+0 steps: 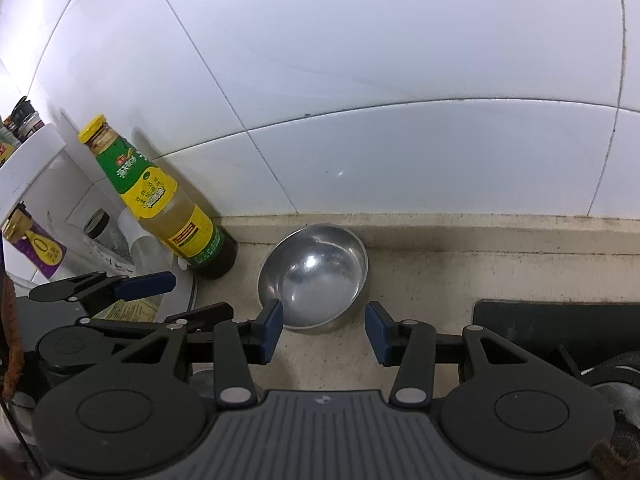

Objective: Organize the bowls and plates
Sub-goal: 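Move both grippers to the steel bowls beside the yellow-label bottle, then grasp a steel bowl rim with the left gripper while the right grasps another bowl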

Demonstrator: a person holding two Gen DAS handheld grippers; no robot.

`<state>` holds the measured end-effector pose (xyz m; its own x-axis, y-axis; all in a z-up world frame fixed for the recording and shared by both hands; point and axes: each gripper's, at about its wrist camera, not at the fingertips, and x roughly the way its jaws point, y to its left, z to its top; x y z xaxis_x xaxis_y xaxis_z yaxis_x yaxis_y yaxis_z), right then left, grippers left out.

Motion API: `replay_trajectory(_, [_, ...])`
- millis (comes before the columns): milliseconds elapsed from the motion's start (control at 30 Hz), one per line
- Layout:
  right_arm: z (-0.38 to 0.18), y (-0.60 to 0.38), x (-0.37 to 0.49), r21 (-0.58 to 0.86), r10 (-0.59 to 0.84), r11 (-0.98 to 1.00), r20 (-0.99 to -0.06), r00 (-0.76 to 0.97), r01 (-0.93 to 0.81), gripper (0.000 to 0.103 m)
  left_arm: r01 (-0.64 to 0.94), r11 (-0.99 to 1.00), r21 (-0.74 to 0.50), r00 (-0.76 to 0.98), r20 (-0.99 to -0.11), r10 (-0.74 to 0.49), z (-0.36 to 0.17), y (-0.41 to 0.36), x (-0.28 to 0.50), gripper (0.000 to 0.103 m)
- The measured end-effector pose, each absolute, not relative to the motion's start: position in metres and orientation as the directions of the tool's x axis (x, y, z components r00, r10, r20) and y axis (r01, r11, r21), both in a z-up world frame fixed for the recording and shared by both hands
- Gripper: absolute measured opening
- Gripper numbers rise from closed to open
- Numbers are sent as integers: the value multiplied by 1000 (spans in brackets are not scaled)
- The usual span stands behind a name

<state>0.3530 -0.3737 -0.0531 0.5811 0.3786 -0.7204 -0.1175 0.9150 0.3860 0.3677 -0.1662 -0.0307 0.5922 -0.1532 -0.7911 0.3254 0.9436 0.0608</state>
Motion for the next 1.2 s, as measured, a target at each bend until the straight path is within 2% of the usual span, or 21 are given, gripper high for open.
replay_trajectory(1200, [-116, -363, 423, 427, 399, 902, -771, 497, -62, 42, 336, 940, 51, 483, -867, -125, -93, -181, 426, 84])
